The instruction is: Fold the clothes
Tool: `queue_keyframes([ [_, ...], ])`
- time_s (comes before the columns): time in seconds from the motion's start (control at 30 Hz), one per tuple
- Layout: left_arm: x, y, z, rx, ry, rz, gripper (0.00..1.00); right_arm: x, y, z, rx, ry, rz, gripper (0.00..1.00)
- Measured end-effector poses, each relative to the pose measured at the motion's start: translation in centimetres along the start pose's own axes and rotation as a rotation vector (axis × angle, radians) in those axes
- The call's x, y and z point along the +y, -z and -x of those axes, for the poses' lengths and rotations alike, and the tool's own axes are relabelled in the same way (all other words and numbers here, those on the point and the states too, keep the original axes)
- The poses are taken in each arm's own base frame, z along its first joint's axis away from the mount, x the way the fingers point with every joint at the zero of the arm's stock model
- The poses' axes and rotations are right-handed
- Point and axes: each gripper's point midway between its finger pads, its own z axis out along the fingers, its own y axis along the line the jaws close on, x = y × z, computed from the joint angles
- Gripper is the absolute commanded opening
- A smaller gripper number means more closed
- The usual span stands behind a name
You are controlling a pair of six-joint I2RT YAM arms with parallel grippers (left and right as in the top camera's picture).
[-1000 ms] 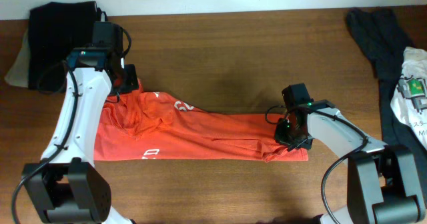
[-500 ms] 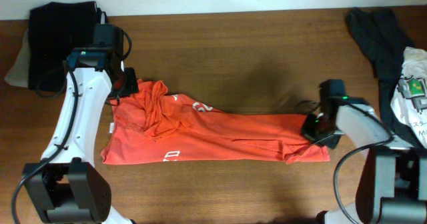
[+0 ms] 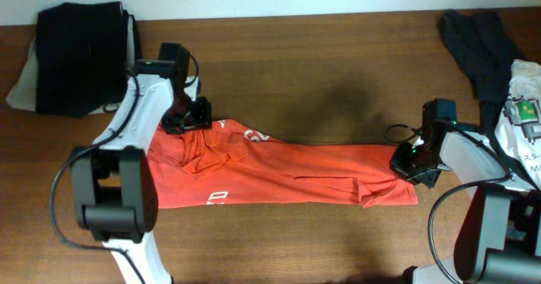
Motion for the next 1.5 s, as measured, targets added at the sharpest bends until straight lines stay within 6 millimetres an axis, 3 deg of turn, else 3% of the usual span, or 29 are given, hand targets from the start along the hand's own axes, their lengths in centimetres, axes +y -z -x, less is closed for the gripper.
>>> queue_keyframes([
  [0.13, -0.4, -1.1, 0.2, 0.009, -0.017, -0.017, 0.58, 0.0, 0.0, 0.0, 0.001, 0.0, 0.002, 0.1],
  [0.3, 0.0, -2.0, 0.3, 0.018, -0.03, -0.003, 0.17, 0.0, 0.0, -0.2, 0.008, 0.002, -0.001, 0.11],
  [0.43, 0.2, -2.5, 0.2, 0.032, -0.031, 0.006, 0.09, 0.0, 0.0, -0.2, 0.009, 0.002, -0.001, 0.1],
  [0.93, 1.0, -2.5, -0.3, 0.051, -0.028, 0.055, 0.15, 0.0, 0.0, -0.2, 0.008, 0.002, -0.001, 0.1],
  [0.97, 1.1, -2.5, -0.3, 0.053, -0.028, 0.057, 0.11, 0.0, 0.0, -0.2, 0.008, 0.003, -0.001, 0.1],
  [1.0, 1.2, -2.5, -0.4, 0.054, -0.028, 0.062, 0.0, 0.0, 0.0, -0.2, 0.008, 0.003, -0.001, 0.1],
  [1.27, 1.9, -1.9, -1.1, 0.089, -0.033, 0.105, 0.0, 0.0, 0.0, -0.2, 0.008, 0.006, -0.001, 0.1],
  [1.37, 1.8, -1.3, -1.0, 0.088, -0.033, 0.105, 0.01, 0.0, 0.0, -0.2, 0.008, 0.008, -0.001, 0.1],
  [1.4, 1.8, -1.0, -1.0, 0.087, -0.033, 0.108, 0.09, 0.0, 0.0, -0.2, 0.008, 0.009, -0.001, 0.1],
  [1.5, 2.0, -0.1, -1.3, 0.087, -0.033, 0.12, 0.11, 0.0, 0.0, -0.2, 0.008, 0.01, -0.001, 0.1],
])
